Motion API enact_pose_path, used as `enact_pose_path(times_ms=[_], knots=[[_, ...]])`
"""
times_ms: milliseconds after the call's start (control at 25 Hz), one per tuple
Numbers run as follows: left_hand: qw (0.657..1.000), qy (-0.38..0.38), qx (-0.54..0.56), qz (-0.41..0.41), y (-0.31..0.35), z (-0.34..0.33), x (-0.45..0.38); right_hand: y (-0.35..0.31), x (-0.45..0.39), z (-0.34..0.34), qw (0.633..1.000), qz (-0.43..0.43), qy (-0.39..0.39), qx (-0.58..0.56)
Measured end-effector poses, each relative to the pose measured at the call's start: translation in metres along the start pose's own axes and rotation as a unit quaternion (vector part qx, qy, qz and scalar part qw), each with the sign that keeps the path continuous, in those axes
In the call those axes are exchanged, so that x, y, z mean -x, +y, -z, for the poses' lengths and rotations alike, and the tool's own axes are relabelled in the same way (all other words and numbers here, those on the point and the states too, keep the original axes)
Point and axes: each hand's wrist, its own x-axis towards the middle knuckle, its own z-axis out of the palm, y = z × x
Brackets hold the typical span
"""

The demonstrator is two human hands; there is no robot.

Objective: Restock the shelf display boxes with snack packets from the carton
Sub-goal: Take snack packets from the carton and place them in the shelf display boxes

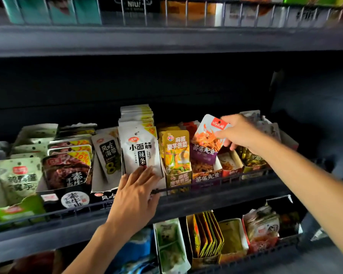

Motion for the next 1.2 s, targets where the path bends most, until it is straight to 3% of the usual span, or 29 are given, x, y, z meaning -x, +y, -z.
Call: enact_pose_path(times_ms=[240,320,520,680,800,880,960,1080,1160,1200], knots=[[1.000,-0.002,-0.009,-0.011,-0.002,-0.003,0.001,-0.013,-0.027,-0.025,0.977,0.043,-0.118,0.174],[1.000,0.000,-0.014,-0.026,-0.003,-0.003,0.004,-0.005,-0.030,-0.042,0.972,0.052,-0.116,0.199],[0.999,0.006,-0.007,-0.036,-0.008,-0.003,0.006,0.008,0.024,-0.066,0.970,0.108,0.131,0.172],[0.990,0.095,0.080,0.067,-0.004,-0.003,0.074,0.004,0.115,-0.122,0.977,0.166,0.121,0.049],[0.936,0.132,0.222,0.240,-0.015,-0.023,0.179,0.009,0.179,-0.195,0.964,0.233,0.127,-0.008],[0.878,0.047,0.290,0.379,-0.034,-0.040,0.256,0.023,0.230,-0.264,0.975,0.218,0.039,-0.026],[0.844,-0.133,0.283,0.435,-0.055,-0.062,0.330,0.040,0.282,-0.327,0.984,0.107,-0.146,-0.004],[0.808,-0.347,0.217,0.425,-0.071,-0.094,0.421,0.082,0.349,-0.394,0.898,-0.017,-0.430,0.091],[0.772,-0.414,0.208,0.434,-0.078,-0.113,0.449,0.107,0.373,-0.420,0.853,-0.051,-0.507,0.116],[0.768,-0.448,0.202,0.411,-0.079,-0.118,0.451,0.117,0.379,-0.433,0.848,-0.048,-0.511,0.133]])
